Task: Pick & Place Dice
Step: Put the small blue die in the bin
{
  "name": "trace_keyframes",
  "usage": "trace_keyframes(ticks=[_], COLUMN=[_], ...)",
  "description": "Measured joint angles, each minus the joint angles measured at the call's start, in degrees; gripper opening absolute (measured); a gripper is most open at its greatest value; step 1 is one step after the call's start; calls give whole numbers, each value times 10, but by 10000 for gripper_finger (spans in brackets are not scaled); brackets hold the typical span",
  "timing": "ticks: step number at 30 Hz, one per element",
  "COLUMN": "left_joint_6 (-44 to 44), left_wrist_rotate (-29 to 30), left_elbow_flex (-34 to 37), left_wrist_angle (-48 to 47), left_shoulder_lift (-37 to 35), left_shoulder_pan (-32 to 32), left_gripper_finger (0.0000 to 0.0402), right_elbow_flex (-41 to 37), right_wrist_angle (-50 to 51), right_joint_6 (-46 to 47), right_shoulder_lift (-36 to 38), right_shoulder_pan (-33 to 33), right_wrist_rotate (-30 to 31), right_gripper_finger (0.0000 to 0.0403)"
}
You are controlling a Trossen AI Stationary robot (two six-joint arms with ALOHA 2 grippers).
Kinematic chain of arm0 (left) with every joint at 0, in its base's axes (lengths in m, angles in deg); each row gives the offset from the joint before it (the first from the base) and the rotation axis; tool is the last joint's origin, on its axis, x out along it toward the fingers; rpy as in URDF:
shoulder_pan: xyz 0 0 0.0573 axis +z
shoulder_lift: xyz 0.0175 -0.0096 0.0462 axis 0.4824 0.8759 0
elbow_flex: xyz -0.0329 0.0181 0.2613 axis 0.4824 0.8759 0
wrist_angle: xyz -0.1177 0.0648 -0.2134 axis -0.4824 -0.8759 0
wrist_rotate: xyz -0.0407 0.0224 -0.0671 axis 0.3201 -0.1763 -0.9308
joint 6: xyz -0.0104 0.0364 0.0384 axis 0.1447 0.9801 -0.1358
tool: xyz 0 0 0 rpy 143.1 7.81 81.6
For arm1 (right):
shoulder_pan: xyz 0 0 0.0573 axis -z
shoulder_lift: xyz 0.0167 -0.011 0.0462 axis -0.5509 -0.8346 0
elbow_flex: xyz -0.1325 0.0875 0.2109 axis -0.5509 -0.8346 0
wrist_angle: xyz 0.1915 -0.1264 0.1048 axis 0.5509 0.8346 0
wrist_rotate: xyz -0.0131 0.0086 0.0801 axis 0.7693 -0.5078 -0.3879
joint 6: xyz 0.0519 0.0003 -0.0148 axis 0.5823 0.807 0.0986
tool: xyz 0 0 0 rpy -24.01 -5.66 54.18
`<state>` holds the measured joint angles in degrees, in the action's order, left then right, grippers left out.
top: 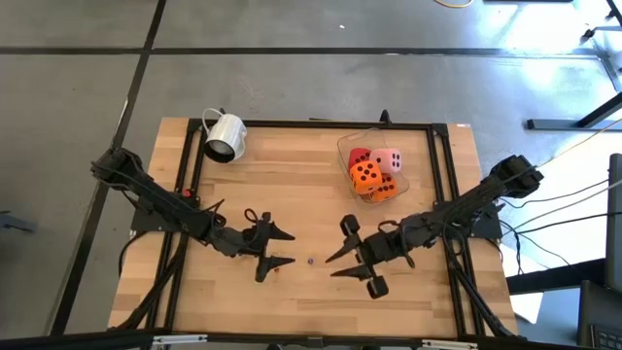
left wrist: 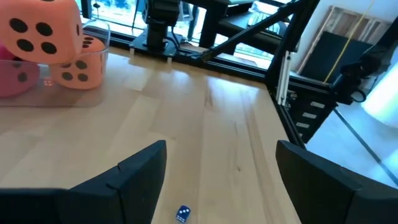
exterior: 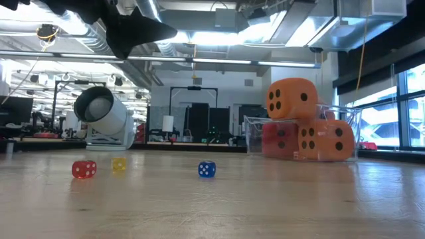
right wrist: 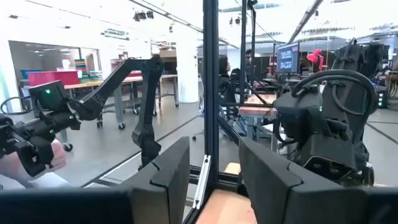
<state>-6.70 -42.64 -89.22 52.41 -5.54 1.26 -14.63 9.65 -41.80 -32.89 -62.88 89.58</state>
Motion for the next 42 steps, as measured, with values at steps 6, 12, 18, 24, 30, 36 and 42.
trace_keyframes(ticks=[6, 12, 18, 24, 30, 36, 42], left_joint_6=[31, 66, 162, 244, 238, 221, 214], left_wrist_rotate=[-1, -14, -32, -60, -36, -13, -15], left_elbow_flex=[0, 0, 0, 0, 0, 0, 0], left_wrist_angle=[0, -3, 0, -5, -87, -122, -121], left_shoulder_lift=[0, 0, -10, -48, -80, -84, -82], left_shoulder_pan=[-1, -1, -1, -1, -1, -1, -1], left_gripper_finger=[294, 294, 294, 294, 294, 294, 294], right_elbow_flex=[27, 113, 193, 225, 220, 202, 201], right_wrist_angle=[-1, 112, 260, 364, 457, 475, 473], right_joint_6=[27, 46, 98, 173, 283, 343, 339], right_shoulder_lift=[-38, -113, -172, -186, -191, -225, -279], right_shoulder_pan=[0, 0, 0, -2, -12, -15, -5], right_wrist_rotate=[-4, 13, 80, 133, 195, 215, 231], right_gripper_finger=[139, 139, 139, 139, 139, 139, 139])
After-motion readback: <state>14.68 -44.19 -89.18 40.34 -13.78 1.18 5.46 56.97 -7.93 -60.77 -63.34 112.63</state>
